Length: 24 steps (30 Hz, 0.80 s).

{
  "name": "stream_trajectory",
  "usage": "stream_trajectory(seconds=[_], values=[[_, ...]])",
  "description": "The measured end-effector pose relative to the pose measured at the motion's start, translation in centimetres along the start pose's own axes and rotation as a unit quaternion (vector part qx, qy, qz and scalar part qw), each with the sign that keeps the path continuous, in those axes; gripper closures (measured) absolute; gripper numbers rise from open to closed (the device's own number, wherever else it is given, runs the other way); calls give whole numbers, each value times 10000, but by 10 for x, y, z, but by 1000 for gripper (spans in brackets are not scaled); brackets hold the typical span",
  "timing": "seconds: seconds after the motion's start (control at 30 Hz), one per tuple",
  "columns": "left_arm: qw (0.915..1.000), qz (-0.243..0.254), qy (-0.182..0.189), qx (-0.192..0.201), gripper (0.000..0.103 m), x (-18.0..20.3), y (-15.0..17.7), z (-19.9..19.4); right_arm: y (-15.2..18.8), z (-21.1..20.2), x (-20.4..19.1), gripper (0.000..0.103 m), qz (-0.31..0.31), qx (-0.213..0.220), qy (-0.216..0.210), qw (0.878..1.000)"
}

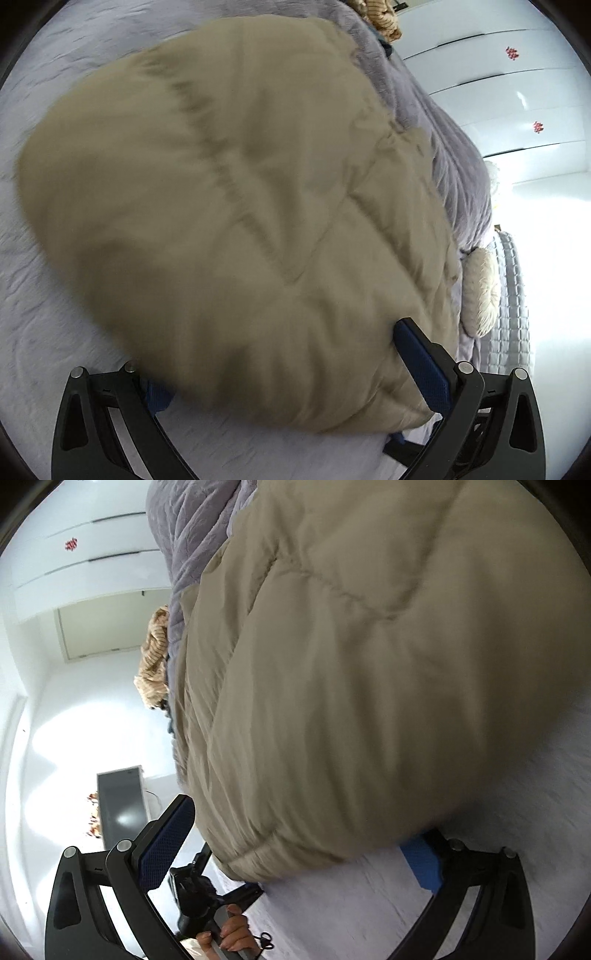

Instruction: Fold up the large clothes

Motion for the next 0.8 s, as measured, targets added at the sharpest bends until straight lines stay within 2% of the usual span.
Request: stream_trajectory(seconds=[0.1,0.23,0.27,0.3,0.33,0.37,0.4,0.43,0.47,0.57,0.67,0.8], values=[[9998,-166,13,122,0,2,-4,13,-3,13,-2,0,94,34,-204,9997],[9985,-432,-75,326,1,-1,-11,22,-5,22,-2,0,93,67,-251,9996],[9982,-462,-87,373,14,-1,-12,21,-6,22,-2,0,127,75,-272,9995],[9981,-460,-104,407,31,-2,-13,20,-5,21,0,0,174,66,-289,9994],[9982,-467,-28,383,41,-2,-14,19,-5,19,1,3,242,49,-288,9993],[9980,-506,71,367,57,-2,-15,17,-6,18,3,14,304,47,-255,9992],[9979,-533,118,361,65,-1,-16,16,-5,18,7,26,354,45,-114,9993],[9978,-522,156,367,67,0,-17,14,-5,17,13,41,401,-4,93,9992],[9980,-466,181,378,72,2,-18,12,-5,17,16,47,469,-29,100,9988],[9988,-42,171,452,77,15,-19,4,-4,11,14,67,481,-25,-52,9988],[9978,334,206,525,79,30,-16,-6,-1,3,6,75,343,-3,-192,9992],[9971,371,468,482,81,34,-13,-24,3,-12,1,78,220,4,-310,9993]])
Point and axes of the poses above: each gripper's, at about its wrist camera, not at the fingertips, and z roughly the way its jaws point, x to its right, y to its underside, the point moved 4 cm from there along z, roughly the way its jaws point, and after that the axes turned 15 degrees about x, right-handed, at the moved point
